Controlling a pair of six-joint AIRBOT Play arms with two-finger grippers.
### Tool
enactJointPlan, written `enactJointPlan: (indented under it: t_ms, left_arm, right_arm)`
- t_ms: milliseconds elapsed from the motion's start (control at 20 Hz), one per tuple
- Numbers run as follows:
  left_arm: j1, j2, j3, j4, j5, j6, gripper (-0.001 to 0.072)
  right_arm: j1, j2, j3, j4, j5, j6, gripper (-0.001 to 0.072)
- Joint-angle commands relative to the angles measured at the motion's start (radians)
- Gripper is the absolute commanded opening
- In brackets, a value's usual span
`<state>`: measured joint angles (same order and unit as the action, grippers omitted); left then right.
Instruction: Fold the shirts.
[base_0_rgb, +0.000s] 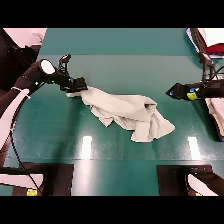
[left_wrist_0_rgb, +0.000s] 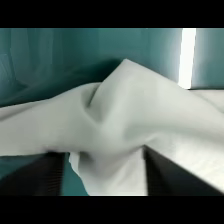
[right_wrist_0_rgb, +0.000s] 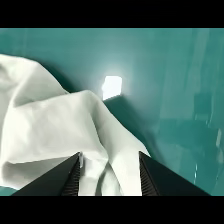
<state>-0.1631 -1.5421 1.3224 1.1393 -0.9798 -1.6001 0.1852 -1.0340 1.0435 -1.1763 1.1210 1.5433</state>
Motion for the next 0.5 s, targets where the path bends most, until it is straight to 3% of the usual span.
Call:
enactJointPlan:
  t_ms: [0, 100, 200, 250, 450]
  left_arm:
    - [0.000, -0.001, -0.004, 0.003, 0.013, 0.006, 0.0022]
    - [0.000, 0.000, -0.005, 0.002, 0.020, 0.006, 0.0026]
    - [0.000, 0.006, 0.001, 0.006, -0.002, 0.012, 0.0026]
    - [0.000, 0.011, 0.018, 0.018, -0.019, 0.016, 0.0026]
    - [0.000, 0.036, 0.151, 0.031, -0.099, 0.080, 0.0026]
  right_arm:
    - [0.004, -0.027, 0.001, -0.002, 0.014, 0.000, 0.0418]
    - [-0.010, -0.022, 0.002, -0.002, 0.036, -0.029, 0.0439]
    - [-0.056, -0.027, 0.000, -0.002, 0.109, -0.053, 0.0572]
    - [-0.092, -0.040, 0.000, -0.002, 0.159, -0.070, 0.0604]
    - [-0.207, -0.158, 0.000, 0.000, 0.295, -0.186, 0.0599]
